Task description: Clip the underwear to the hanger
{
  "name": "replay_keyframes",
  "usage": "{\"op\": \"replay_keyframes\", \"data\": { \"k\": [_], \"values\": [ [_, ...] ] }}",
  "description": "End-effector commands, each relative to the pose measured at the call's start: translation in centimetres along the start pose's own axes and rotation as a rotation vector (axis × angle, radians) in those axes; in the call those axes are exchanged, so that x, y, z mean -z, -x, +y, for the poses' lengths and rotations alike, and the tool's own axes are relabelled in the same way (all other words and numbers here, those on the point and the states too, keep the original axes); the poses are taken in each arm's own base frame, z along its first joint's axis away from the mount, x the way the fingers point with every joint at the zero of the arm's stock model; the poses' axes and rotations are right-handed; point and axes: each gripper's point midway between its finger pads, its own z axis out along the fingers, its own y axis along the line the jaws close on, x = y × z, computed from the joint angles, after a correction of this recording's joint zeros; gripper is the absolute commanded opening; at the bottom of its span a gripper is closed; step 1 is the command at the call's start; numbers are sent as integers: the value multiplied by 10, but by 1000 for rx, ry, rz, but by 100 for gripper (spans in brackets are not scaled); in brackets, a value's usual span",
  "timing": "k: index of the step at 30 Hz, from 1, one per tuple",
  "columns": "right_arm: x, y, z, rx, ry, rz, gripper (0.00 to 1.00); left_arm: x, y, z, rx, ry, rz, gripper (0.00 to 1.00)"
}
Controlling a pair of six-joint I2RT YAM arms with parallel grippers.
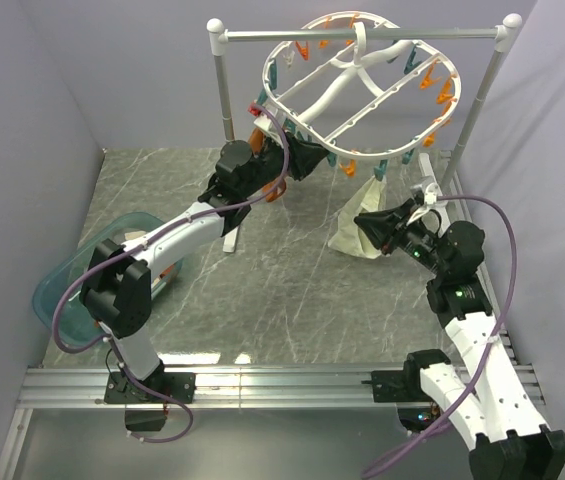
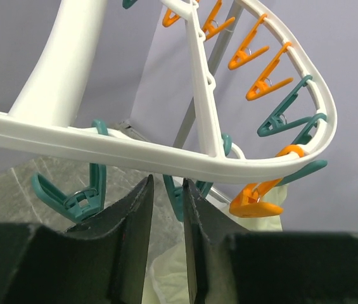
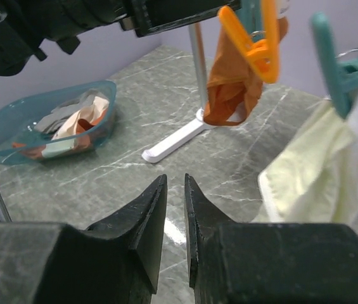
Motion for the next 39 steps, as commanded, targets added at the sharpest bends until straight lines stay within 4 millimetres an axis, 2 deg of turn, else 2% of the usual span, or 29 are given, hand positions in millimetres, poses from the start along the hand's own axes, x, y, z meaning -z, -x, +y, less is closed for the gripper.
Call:
{"op": "replay_keyframes", "data": {
  "k": [1, 5, 10, 13, 14, 17, 20, 24, 26, 27, 29, 30, 34, 39],
  "values": [
    [-7, 7, 5, 53, 10, -62, 24, -9, 30, -13, -9, -34, -90, 31],
    [-14, 3, 6, 61, 8, -70, 24, -11, 33, -12, -15, -32, -102, 30],
    [-22, 8, 3, 80, -15, -108, 26, -13, 33, -12, -14, -35, -104, 29],
    [-28, 10, 6, 89, -10, -125, 31, -15, 31, -12, -10, -46, -103, 27],
    [-31, 8, 9, 87, -1, -121, 35, -16, 33, -13, -9, -52, -104, 22],
    [-39, 10, 13, 91, 5, -136, 36, -16, 31, -17, 13, -67, -83, 6],
    [-48, 18, 14, 103, -14, -168, 35, -10, 30, -19, 28, -73, -53, 1],
    [-59, 31, 18, 124, -17, -219, 35, -2, 32, -25, 56, -68, -24, 0],
    [-64, 30, 16, 138, -26, -220, 35, 1, 30, -25, 86, -55, -4, 0],
    [-65, 37, 14, 144, -41, -242, 34, 3, 32, -28, 97, -57, -2, 0],
    [-70, 40, 9, 153, -61, -251, 34, 6, 32, -30, 131, -51, 8, 0],
    [-70, 47, 7, 159, -79, -274, 34, 6, 33, -32, 142, -56, 11, 0],
    [-78, 53, 3, 182, -88, -293, 33, 8, 33, -37, 193, -56, 21, 0],
    [-84, 67, 8, 197, -69, -330, 32, 7, 30, -34, 238, -37, 44, 0]
  ]
}}
